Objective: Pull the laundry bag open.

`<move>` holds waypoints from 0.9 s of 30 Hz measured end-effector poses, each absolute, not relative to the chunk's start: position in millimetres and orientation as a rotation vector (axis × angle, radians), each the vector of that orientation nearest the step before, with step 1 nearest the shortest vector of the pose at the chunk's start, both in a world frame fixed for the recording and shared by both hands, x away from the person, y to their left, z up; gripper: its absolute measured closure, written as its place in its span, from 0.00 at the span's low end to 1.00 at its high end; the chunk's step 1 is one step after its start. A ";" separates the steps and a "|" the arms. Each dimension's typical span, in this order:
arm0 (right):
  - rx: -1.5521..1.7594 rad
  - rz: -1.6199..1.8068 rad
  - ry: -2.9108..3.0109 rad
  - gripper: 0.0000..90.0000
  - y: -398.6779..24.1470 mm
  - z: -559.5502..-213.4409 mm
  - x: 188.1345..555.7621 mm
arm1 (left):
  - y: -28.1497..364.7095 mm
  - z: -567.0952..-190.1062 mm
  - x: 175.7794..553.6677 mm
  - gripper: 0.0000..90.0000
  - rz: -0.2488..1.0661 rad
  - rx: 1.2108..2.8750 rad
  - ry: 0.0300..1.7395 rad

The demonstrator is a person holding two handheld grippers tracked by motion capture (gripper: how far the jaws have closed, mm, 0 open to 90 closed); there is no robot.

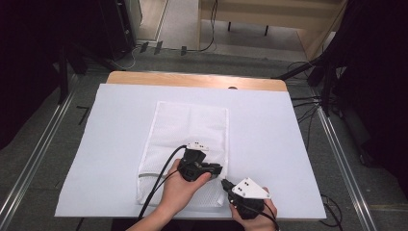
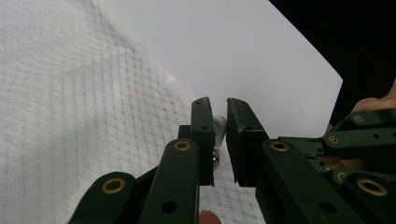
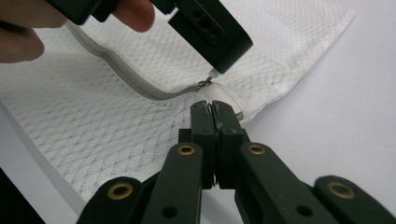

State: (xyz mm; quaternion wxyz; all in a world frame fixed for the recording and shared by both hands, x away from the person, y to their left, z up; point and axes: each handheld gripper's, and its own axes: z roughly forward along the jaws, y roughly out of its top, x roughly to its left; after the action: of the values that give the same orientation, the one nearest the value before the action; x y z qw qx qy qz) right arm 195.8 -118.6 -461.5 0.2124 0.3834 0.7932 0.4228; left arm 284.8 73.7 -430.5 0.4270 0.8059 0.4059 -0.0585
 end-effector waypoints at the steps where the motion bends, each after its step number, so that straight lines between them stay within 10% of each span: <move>1: 1.065 1.174 2.203 1.00 -118.6 -461.5 195.8 | 73.7 -430.5 284.8 0.94 -0.146 2.013 1.014; 8: 1.070 1.176 2.197 1.00 -119.5 -460.5 196.2 | 83.3 -436.5 285.5 1.00 -0.168 2.002 1.025; 17: 1.061 1.185 2.197 1.00 -119.1 -459.3 195.5 | 68.9 -445.6 291.4 0.58 -0.201 1.977 1.091; 27: 1.083 1.156 2.202 1.00 -119.9 -460.4 196.1 | 68.2 -443.6 288.3 0.91 -0.175 2.011 1.043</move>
State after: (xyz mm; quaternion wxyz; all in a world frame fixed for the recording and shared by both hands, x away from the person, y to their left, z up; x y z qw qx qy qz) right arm 196.1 -119.9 -460.4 0.2130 0.3900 0.7932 0.4164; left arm 288.3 68.2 -443.6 0.4214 0.8027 0.4163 -0.0699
